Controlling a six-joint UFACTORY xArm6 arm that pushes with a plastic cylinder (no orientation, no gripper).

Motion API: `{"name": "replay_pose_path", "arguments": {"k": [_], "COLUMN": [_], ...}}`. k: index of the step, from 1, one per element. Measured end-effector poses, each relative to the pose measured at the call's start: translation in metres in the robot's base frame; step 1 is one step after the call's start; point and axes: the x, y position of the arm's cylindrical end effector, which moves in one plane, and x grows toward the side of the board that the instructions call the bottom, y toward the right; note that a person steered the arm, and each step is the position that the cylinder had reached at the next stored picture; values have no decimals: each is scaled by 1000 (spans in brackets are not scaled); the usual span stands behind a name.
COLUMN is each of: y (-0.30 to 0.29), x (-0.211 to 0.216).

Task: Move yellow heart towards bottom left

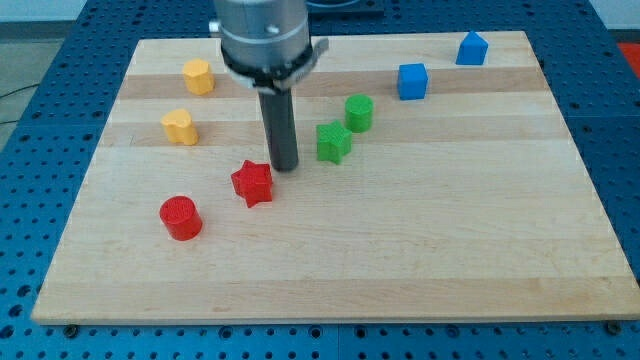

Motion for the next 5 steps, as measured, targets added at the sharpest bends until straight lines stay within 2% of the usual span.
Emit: {"name": "replay_pose_path", "arguments": {"k": [1,2,4,5], "y": [-26,-75,-155,-151], "x": [-41,-58,-30,-54]}}
